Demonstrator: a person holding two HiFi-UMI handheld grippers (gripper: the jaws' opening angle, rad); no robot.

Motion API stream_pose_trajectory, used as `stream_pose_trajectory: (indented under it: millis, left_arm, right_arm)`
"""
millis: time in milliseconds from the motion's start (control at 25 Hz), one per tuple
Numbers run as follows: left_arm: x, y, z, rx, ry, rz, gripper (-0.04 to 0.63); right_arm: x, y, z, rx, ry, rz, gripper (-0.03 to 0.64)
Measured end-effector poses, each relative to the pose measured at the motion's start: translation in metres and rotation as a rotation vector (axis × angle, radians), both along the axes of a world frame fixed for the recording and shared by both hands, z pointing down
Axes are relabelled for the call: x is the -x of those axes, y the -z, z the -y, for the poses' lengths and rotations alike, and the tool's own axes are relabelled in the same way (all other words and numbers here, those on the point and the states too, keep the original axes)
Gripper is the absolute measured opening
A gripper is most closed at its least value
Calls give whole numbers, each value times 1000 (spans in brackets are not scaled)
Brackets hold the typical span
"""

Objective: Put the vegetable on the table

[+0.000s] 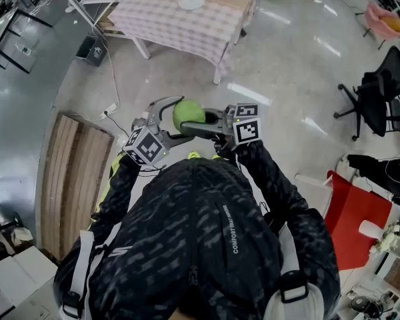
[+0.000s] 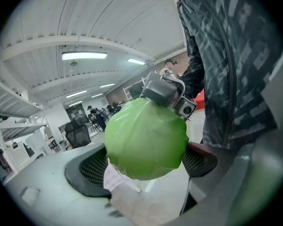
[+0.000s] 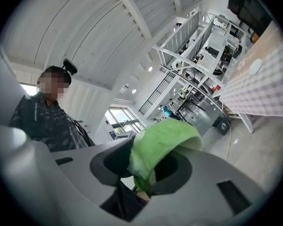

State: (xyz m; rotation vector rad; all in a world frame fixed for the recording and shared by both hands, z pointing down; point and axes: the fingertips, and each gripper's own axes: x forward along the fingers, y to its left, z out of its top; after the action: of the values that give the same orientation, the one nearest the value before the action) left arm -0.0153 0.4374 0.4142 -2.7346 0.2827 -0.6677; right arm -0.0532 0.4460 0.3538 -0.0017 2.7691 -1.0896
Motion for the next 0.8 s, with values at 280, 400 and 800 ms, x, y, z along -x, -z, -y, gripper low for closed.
stream_pose_trajectory:
  millis: [280, 400, 800]
  left_arm:
    - [1, -2, 2, -4, -9, 2, 478]
    - [2, -2, 3, -2, -12, 1, 477]
    - [13, -5, 2, -13, -31, -1, 477]
  right_arm:
    - [1, -2, 3, 2, -9, 3, 120]
    - [3, -2, 4, 5, -12, 4, 120]
    - [13, -5, 4, -2, -29, -1, 120]
